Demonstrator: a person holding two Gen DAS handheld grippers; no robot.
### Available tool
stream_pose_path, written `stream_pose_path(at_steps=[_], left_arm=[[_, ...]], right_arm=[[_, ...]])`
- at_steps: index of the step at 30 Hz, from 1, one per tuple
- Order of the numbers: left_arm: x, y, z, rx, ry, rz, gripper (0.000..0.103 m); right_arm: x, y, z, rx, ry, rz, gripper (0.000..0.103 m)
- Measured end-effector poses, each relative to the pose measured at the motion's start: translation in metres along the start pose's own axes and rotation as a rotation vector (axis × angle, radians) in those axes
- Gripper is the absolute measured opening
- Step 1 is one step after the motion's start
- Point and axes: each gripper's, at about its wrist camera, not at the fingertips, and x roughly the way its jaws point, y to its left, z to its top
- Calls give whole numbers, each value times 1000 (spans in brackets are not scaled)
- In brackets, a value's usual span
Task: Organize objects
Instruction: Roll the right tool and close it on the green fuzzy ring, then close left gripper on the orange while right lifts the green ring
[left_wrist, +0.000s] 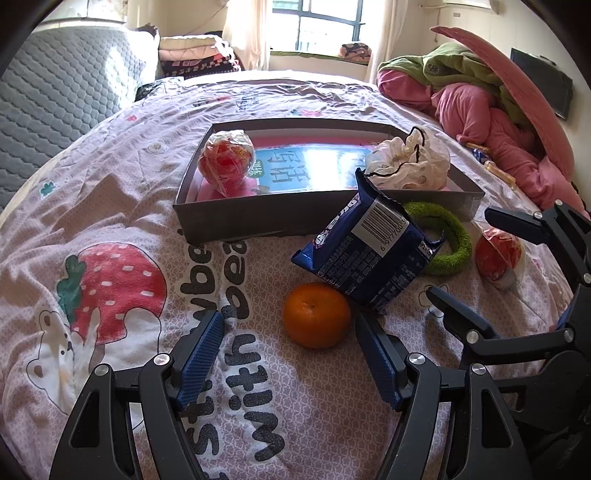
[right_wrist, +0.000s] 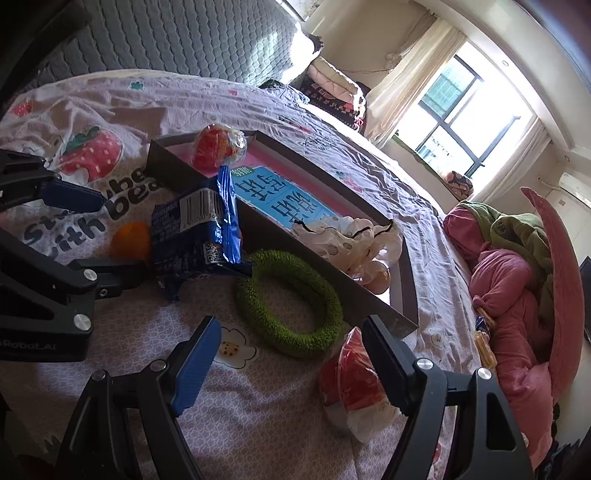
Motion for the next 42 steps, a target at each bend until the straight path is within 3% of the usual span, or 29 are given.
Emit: stream_pose_path(at_steps=[8, 20, 26, 31, 33, 37, 41, 42], left_arm=[[9, -1, 4, -7, 18, 14, 75], [16, -2, 10, -18, 34, 23, 75], [19, -2, 12, -21, 43, 25, 75], [22, -2, 13, -32, 39, 21, 75], [22, -1, 14, -33, 38, 23, 70], [22, -3, 16, -28, 35, 19, 60], [23, -2, 19, -34, 33, -15, 38], [23, -1, 20, -40, 36, -18, 38]], right_arm=[[15, 1, 6, -36, 13, -14, 76], [35, 3, 10, -53, 32, 36, 54], [41, 2, 14, -45, 31, 50, 48], [43, -6, 16, 2, 30, 77, 36], [43, -11, 15, 27, 27, 84, 26], [43, -21, 16, 84, 25, 127, 23], [40, -26, 16, 122, 12, 173, 18], [39, -28, 16, 132, 9, 181, 18]])
